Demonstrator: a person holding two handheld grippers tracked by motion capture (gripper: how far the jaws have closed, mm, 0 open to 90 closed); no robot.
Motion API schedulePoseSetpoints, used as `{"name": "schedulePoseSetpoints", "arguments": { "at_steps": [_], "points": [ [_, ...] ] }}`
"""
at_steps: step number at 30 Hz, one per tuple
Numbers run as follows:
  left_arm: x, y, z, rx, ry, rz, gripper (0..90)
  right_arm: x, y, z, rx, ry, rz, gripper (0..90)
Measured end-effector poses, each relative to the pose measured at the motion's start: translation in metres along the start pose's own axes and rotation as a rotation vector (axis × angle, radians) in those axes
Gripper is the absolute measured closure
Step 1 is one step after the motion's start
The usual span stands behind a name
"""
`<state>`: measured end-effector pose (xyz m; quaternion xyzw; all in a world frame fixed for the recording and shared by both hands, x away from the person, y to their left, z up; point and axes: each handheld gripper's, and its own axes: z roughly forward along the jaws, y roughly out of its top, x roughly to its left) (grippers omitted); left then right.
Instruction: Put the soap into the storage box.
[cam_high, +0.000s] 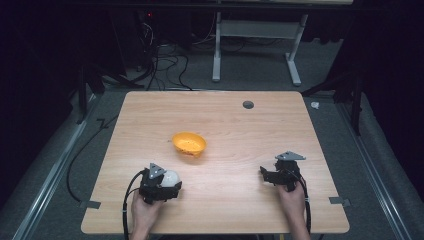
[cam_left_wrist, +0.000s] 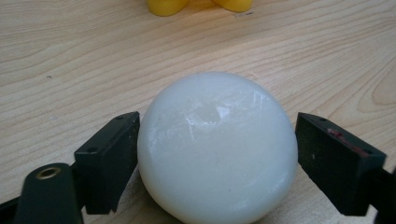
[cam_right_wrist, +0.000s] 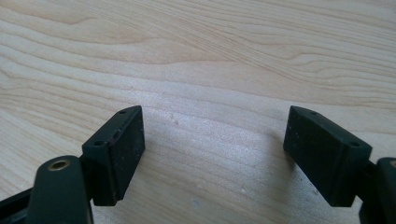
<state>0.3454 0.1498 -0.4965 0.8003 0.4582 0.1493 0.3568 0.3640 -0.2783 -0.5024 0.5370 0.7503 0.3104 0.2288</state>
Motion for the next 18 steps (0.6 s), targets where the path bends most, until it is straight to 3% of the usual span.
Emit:
{"name": "schedulePoseSetpoints", "arguments": {
  "at_steps": [5, 18],
  "points": [
    [0.0004, -0.0011, -0.0001, -0.002, 0.014, 0.006, 23.2, 0.0000, 0.0000, 0.0000, 0.000, 0.000, 0.000, 21.4],
    [0.0013, -0.0015, 0.0008, 0.001, 0.006, 0.016, 23.8, 0.0000, 0.0000, 0.0000, 0.000, 0.000, 0.000, 21.4]
  ]
}}
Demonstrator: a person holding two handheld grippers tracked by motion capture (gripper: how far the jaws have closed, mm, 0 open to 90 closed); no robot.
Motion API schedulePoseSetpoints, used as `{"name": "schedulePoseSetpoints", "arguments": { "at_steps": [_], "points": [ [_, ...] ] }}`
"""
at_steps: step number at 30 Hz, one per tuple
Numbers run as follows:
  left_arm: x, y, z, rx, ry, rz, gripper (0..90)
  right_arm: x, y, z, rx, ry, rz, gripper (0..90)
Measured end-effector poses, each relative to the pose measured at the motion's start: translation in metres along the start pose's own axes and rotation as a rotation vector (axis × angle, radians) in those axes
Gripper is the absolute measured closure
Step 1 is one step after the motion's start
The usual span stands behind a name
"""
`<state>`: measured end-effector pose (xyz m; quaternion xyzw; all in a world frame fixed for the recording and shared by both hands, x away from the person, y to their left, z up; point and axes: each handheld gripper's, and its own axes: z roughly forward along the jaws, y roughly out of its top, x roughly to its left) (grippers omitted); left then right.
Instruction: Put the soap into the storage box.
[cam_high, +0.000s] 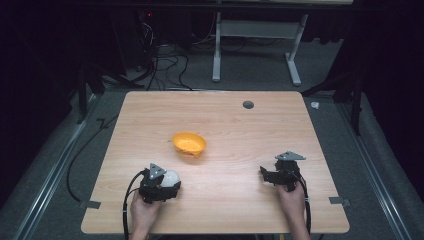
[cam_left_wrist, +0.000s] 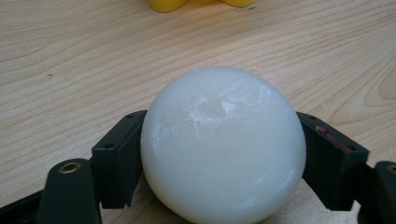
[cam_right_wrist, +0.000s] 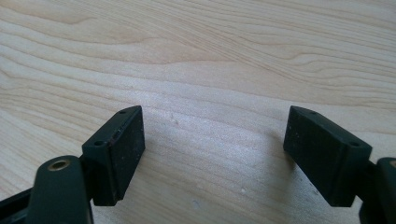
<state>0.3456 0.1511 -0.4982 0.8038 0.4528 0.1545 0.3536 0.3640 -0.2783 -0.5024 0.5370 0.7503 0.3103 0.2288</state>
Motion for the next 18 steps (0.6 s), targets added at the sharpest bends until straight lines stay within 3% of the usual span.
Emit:
{"name": "schedulePoseSetpoints", "arguments": {
  "at_steps": [18],
  "points": [
    [-0.004, 0.007, -0.011, -0.036, -0.013, 0.028, 23.9, 0.000, 0.000, 0.000, 0.000, 0.000, 0.000, 21.4]
  ]
}}
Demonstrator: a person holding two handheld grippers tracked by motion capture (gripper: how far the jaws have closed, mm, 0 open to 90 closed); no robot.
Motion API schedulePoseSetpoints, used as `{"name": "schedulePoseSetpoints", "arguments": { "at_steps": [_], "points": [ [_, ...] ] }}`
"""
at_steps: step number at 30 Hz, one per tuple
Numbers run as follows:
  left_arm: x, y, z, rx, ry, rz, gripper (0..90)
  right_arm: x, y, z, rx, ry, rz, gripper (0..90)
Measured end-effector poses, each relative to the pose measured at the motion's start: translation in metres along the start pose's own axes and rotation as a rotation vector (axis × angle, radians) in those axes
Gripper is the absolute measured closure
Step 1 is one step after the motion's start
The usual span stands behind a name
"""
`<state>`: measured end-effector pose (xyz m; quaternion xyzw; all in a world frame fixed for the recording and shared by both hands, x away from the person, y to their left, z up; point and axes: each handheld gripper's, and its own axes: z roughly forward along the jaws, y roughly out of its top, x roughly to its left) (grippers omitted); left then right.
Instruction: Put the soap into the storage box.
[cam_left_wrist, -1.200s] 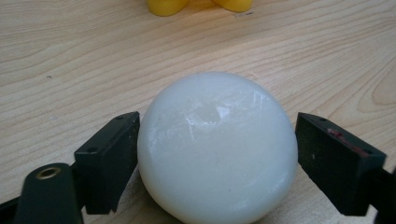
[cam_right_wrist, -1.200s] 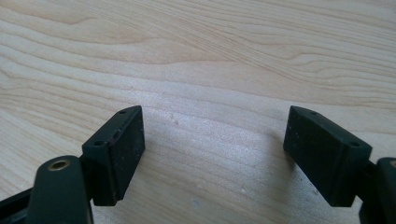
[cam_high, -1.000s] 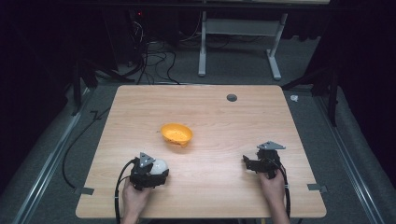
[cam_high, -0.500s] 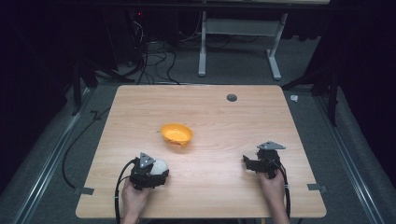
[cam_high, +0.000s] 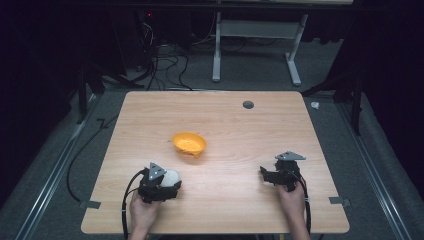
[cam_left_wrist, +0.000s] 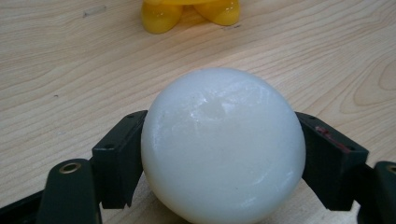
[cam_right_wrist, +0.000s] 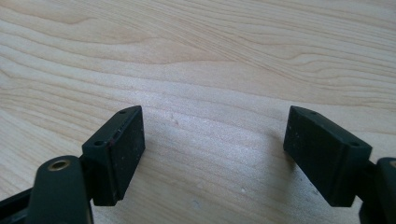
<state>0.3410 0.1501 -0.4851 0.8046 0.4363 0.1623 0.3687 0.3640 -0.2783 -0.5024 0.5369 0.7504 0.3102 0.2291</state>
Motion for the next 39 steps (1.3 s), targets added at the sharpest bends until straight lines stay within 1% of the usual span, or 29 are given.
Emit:
{"name": "schedulePoseSetpoints", "arguments": {
  "at_steps": [2, 6, 10, 13, 14, 16, 20, 24, 28, 30, 31, 35, 39],
  "points": [
    [0.000, 0.001, -0.001, -0.003, -0.004, 0.000, 23.9, 0.000, 0.000, 0.000, 0.000, 0.000, 0.000, 21.3],
    [-0.002, 0.004, -0.003, -0.005, -0.028, 0.004, 23.9, 0.000, 0.000, 0.000, 0.000, 0.000, 0.000, 21.4],
    [-0.002, 0.006, -0.006, -0.012, -0.036, 0.008, 23.9, 0.000, 0.000, 0.000, 0.000, 0.000, 0.000, 21.4],
    [-0.003, 0.008, -0.007, -0.029, -0.037, -0.002, 23.9, 0.000, 0.000, 0.000, 0.000, 0.000, 0.000, 21.3],
    [-0.002, 0.008, -0.008, -0.028, -0.039, 0.000, 23.9, 0.000, 0.000, 0.000, 0.000, 0.001, 0.000, 21.3],
    [-0.003, 0.009, -0.007, -0.026, -0.040, 0.002, 23.9, 0.000, 0.000, 0.000, 0.000, 0.001, 0.000, 21.4],
    [-0.004, 0.010, -0.006, -0.026, -0.058, 0.001, 23.9, 0.000, 0.000, 0.000, 0.000, 0.002, 0.000, 21.3],
    [-0.005, 0.012, -0.008, -0.034, -0.068, 0.000, 23.9, 0.000, 0.000, 0.000, 0.000, 0.001, 0.000, 21.3],
    [-0.005, 0.014, -0.009, -0.044, -0.084, -0.001, 23.9, 0.000, 0.000, 0.000, -0.001, 0.002, -0.003, 21.3],
    [-0.004, 0.015, -0.007, -0.045, -0.099, -0.008, 23.9, 0.000, 0.000, 0.000, 0.000, 0.001, -0.002, 21.3],
    [-0.004, 0.015, -0.006, -0.043, -0.100, -0.008, 23.9, 0.000, 0.000, 0.000, -0.001, 0.002, -0.003, 21.3],
    [-0.006, 0.018, -0.006, -0.033, -0.117, 0.002, 23.9, 0.000, 0.000, 0.000, 0.000, 0.002, -0.003, 21.3],
    [-0.008, 0.024, -0.007, -0.036, -0.125, 0.016, 23.9, 0.000, 0.000, 0.000, -0.001, 0.003, -0.008, 21.2]
  ]
}}
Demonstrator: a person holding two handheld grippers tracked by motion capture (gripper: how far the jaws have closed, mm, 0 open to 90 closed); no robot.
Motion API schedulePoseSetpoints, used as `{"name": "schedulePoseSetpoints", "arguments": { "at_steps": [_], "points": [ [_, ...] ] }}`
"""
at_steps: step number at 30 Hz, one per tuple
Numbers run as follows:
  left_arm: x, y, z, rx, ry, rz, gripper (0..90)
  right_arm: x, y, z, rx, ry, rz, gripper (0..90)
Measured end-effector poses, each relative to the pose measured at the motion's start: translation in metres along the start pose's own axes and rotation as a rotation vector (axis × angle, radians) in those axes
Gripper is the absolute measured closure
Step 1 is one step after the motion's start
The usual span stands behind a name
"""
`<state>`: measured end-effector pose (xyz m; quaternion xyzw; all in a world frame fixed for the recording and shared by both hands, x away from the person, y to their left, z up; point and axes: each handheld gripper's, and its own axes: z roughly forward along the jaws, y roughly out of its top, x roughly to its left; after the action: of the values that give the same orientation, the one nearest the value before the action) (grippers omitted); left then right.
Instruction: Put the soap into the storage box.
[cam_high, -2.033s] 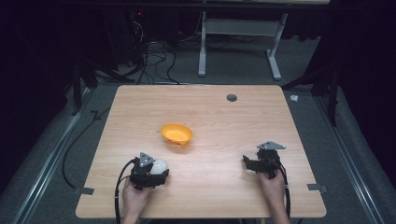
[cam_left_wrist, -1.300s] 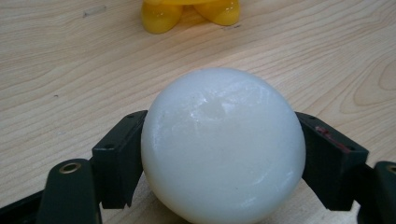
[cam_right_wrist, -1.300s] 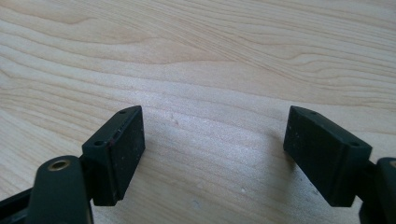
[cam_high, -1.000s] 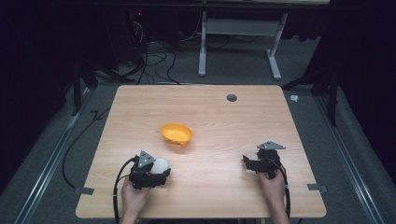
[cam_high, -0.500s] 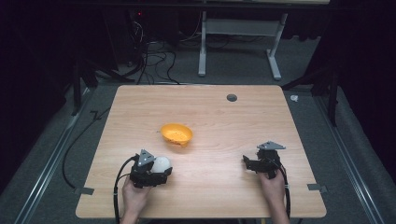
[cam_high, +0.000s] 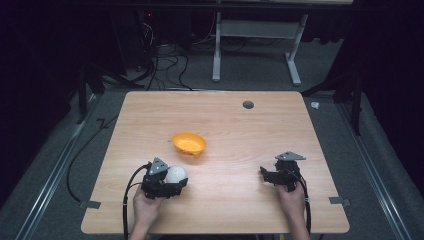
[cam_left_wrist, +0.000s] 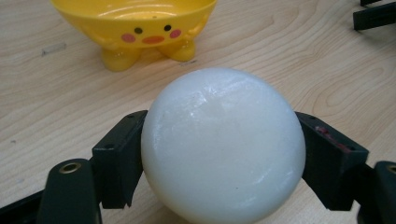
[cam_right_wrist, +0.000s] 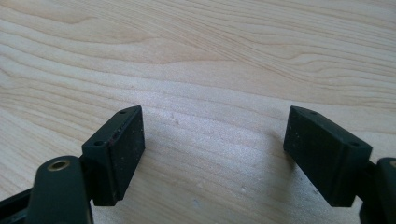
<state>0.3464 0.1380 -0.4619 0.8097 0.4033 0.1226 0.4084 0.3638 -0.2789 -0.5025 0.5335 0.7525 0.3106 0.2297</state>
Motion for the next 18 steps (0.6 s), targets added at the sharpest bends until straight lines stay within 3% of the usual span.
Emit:
{"name": "schedulePoseSetpoints", "arguments": {
  "at_steps": [18],
  "points": [
    [0.005, 0.025, -0.002, 0.001, -0.008, 0.011, 23.9, 0.000, 0.000, 0.000, 0.000, 0.003, -0.002, 21.3]
  ]
}}
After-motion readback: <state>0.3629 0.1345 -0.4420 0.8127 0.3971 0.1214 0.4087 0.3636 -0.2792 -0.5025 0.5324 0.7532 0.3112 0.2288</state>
